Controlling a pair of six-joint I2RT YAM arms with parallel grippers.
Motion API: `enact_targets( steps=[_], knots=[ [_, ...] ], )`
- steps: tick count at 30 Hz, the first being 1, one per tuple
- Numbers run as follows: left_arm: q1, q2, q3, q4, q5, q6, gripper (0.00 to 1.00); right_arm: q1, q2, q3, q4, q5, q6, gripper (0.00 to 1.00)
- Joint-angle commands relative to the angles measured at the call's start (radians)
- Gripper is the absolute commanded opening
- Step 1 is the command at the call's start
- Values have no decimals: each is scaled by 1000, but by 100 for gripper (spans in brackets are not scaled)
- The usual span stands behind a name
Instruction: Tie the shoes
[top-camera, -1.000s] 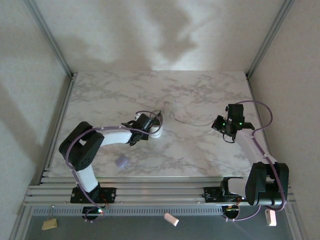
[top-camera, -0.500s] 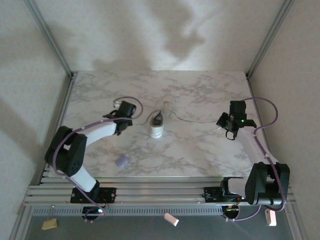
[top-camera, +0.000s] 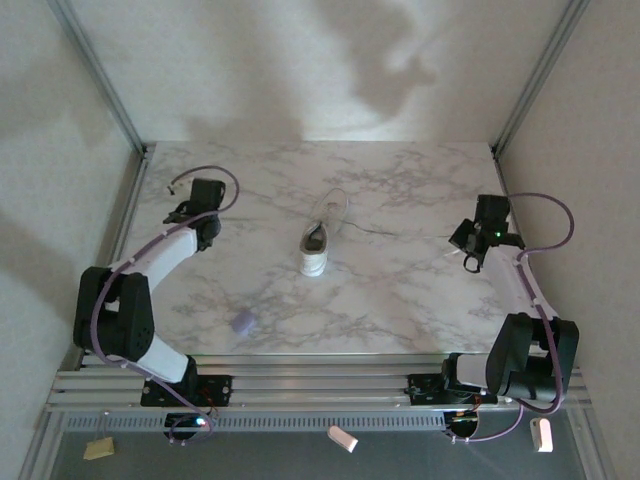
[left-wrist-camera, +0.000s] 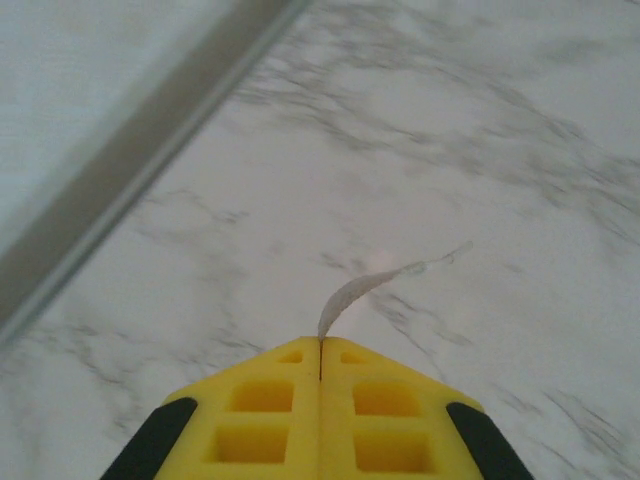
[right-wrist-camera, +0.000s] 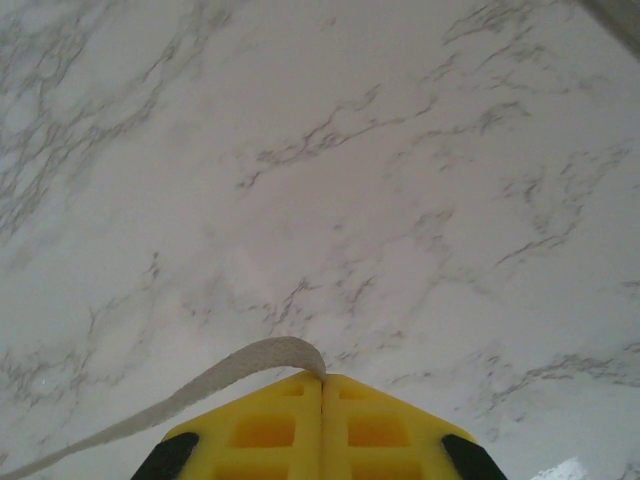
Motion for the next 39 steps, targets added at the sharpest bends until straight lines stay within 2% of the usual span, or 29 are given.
enact_targets(
  steps=[1, 5, 9, 22, 27, 28, 31, 34, 36, 37, 39],
  knots=[
    [48, -36, -20, -40, -115, 32, 0, -23, 19, 42, -20, 27, 23, 0],
    [91, -32, -49, -49, -151, 1, 0, -33, 41, 49, -17, 28, 30, 0],
    [130, -37, -94, -31, -109, -26, 0, -41, 61, 47, -13, 27, 31, 0],
    [169, -31, -177, 20, -71, -33, 0, -119, 106, 41, -17, 36, 38, 0],
    [170, -36, -187, 32, -48, -38, 0, -120, 105, 39, -12, 27, 33, 0],
    [170, -36, -192, 35, -37, -39, 0, -119, 105, 35, -12, 24, 31, 0],
    [149, -80, -240, 107, 105, -27, 0, -115, 95, 24, -5, -39, 25, 0],
    [105, -136, -302, 196, 242, -39, 0, -59, 67, -3, 3, -87, 33, 0],
    [87, -152, -322, 216, 263, -50, 0, -18, 48, -25, -3, -102, 41, 0],
    [84, -155, -325, 215, 265, -54, 6, 0, 36, -38, -6, -105, 44, 0],
    [83, -162, -321, 202, 250, -60, 32, 29, 11, -62, -13, -102, 44, 0]
  ],
)
